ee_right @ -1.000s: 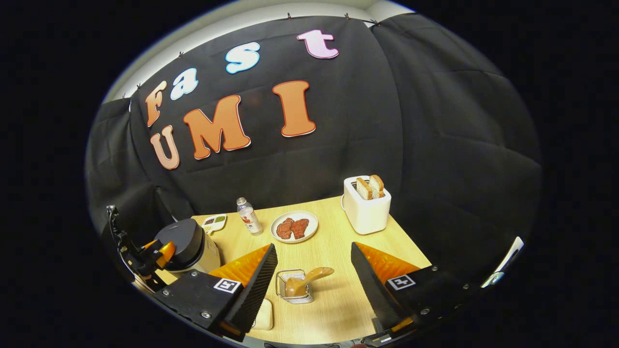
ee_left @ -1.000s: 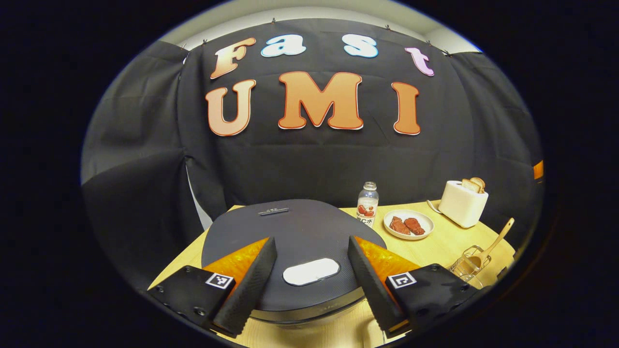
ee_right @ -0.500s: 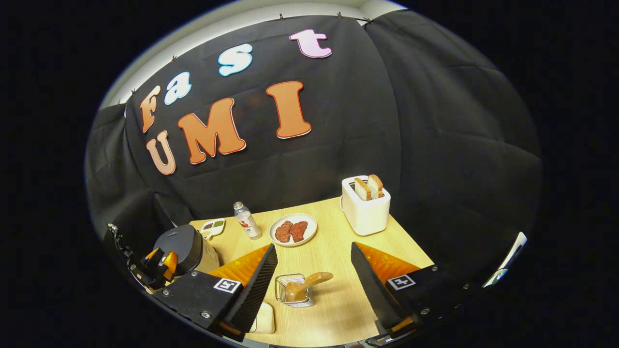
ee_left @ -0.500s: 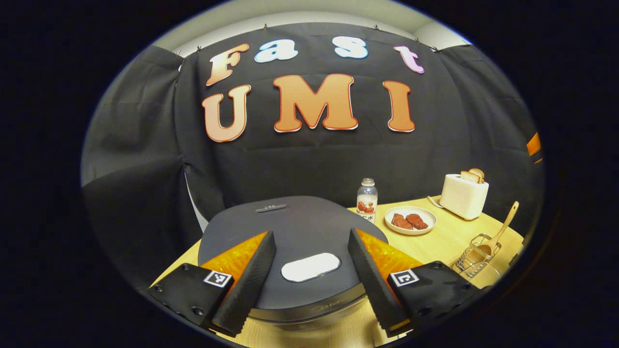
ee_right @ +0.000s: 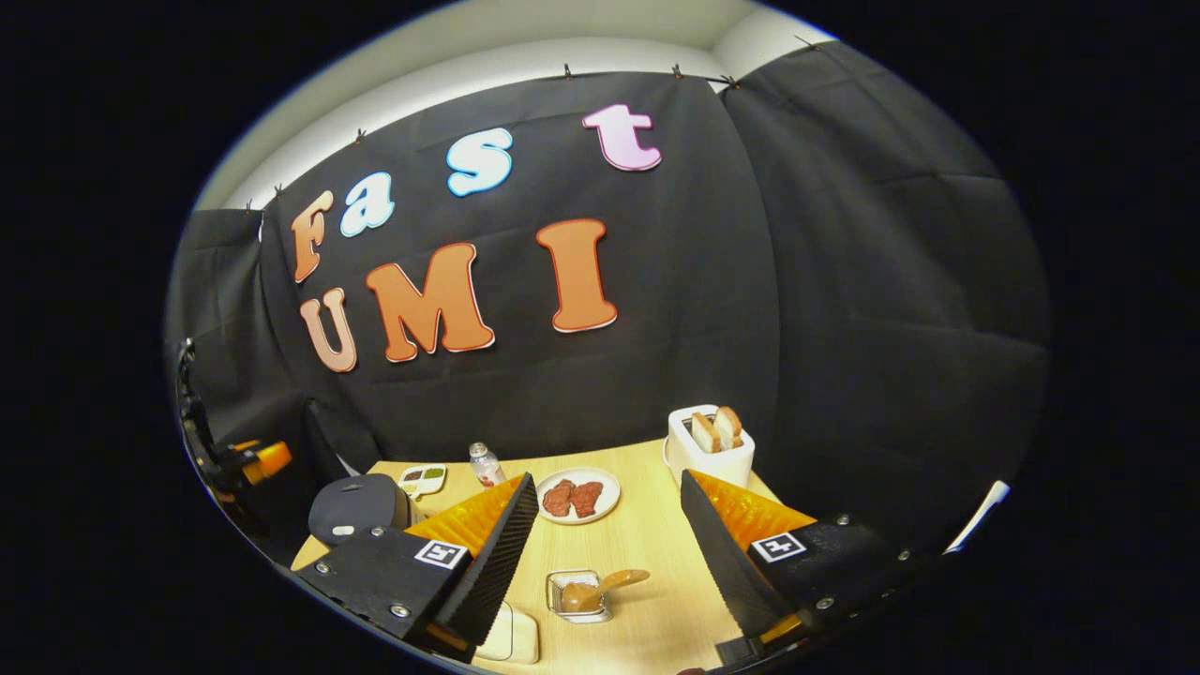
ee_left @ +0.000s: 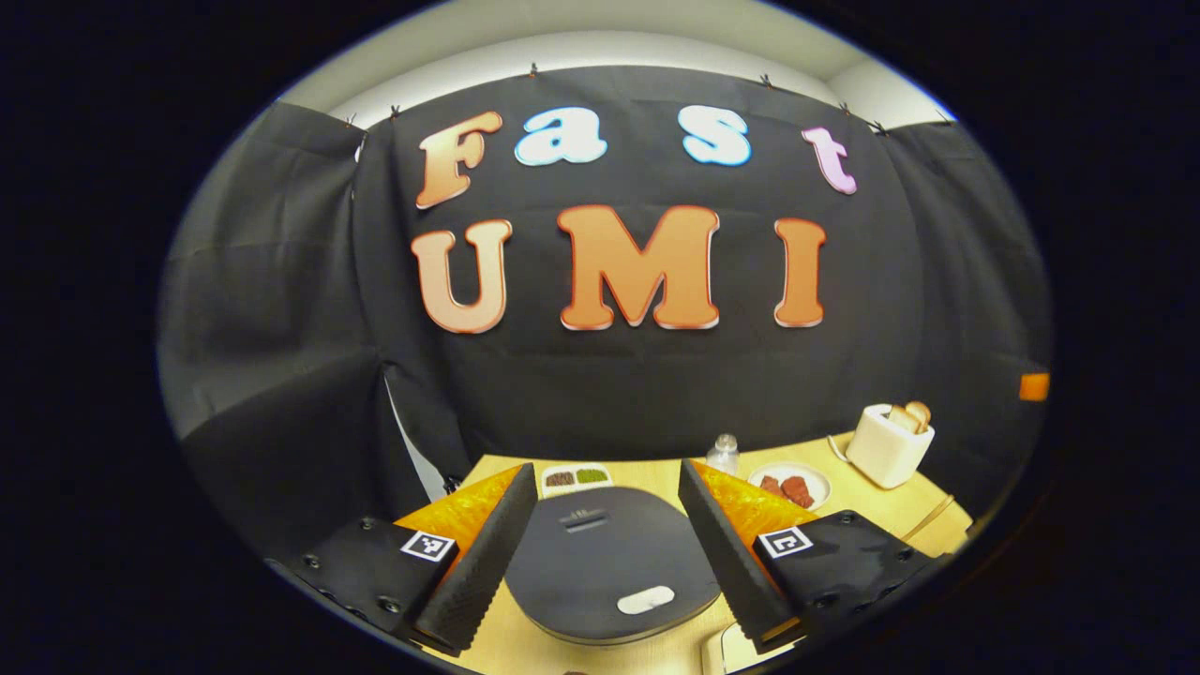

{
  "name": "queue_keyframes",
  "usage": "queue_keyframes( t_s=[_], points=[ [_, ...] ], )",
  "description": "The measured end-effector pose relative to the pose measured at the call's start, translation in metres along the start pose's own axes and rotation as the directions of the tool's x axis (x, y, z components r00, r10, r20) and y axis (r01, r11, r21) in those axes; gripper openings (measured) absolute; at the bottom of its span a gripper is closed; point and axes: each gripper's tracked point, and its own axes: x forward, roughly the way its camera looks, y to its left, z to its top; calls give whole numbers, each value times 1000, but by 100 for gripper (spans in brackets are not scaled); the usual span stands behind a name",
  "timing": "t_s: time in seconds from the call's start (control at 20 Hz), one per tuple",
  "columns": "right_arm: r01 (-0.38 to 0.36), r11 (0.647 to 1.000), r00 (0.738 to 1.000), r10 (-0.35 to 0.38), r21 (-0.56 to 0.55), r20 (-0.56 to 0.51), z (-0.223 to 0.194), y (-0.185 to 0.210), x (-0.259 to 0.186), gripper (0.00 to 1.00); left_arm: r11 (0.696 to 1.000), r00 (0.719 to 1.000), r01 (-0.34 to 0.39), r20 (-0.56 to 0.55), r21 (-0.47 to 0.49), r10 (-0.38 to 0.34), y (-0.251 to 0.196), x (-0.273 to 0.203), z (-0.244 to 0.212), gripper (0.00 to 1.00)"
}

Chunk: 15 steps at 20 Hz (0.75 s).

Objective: Close the left gripper, press the button to open the rice cooker; take a wooden spoon from the chopstick holder with the right hand, scoop a spoonful of rice and pour it into the rice cooker, then put the wooden spoon back into the chopstick holder.

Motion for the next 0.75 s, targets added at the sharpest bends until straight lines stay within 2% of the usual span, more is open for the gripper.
queue_keyframes(
  t_s=[0.1,0.2,0.35,0.5,0.75],
  points=[
    [6,1000,999,-5,-28,33,17,-1,-5,94,1000,999,-7,34,-29,8,14,-21,42,98],
    [12,999,998,-9,-49,65,33,-2,-10,94,1000,997,-22,72,-6,22,32,-43,77,97],
    [20,997,995,-12,-75,102,49,-1,-12,94,999,993,-43,108,-8,44,51,-69,109,97],
    [15,998,991,-6,-65,135,65,1,-17,94,996,989,-53,135,-66,61,64,-84,118,97],
    [13,997,986,0,-78,164,75,1,-21,94,989,981,-147,127,3,145,90,-87,113,99]
  ],
)
